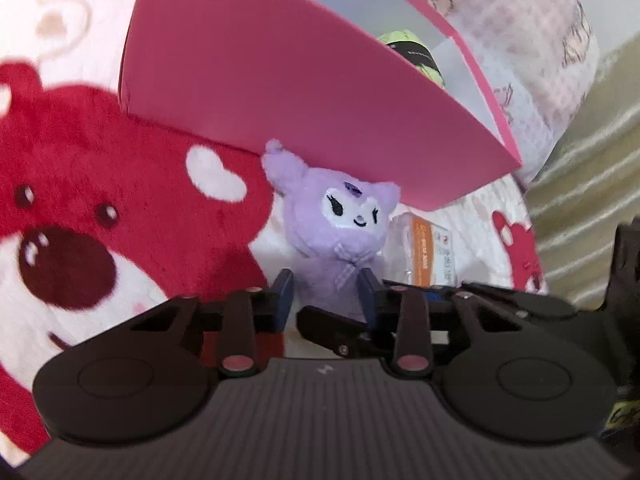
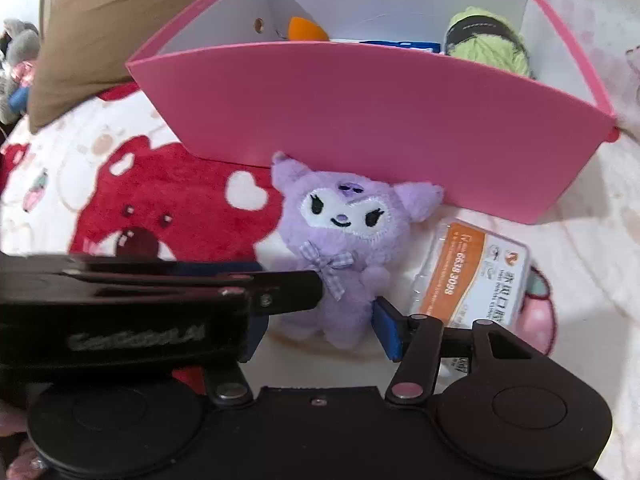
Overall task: Organize objects
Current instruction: 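Close the left tool on the purple plush toy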
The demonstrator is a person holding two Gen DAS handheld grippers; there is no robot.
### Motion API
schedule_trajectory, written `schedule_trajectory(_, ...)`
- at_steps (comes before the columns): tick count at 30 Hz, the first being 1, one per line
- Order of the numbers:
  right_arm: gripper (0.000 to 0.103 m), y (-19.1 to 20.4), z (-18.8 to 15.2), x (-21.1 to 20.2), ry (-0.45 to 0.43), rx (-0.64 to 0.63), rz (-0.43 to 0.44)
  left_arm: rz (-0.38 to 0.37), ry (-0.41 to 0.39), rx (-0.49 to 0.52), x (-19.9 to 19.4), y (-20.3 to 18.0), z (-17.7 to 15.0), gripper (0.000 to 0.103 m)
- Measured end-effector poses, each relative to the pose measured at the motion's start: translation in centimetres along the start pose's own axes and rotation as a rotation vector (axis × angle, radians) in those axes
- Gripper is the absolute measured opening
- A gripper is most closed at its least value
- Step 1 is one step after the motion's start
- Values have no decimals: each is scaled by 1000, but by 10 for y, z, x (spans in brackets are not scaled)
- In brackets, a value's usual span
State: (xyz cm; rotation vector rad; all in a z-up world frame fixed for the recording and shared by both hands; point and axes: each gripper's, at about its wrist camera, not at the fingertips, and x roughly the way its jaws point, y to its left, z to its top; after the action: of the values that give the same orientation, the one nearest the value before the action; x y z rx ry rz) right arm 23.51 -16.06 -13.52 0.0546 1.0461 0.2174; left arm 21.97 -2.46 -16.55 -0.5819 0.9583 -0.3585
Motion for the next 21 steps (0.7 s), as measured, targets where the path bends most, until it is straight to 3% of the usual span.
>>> schedule_trajectory(6,50,-1,0,2,-8,-17,-1,7,7,-9,4,4,2,30)
schedule_trajectory(15,48,11,-4,1,-18,-116,-48,-23,16,-67,0,9,-4,30)
schedule_trajectory(21,48,14,-6,-3,-31,-154,-13,6,43,-49,-9,5,-7,30)
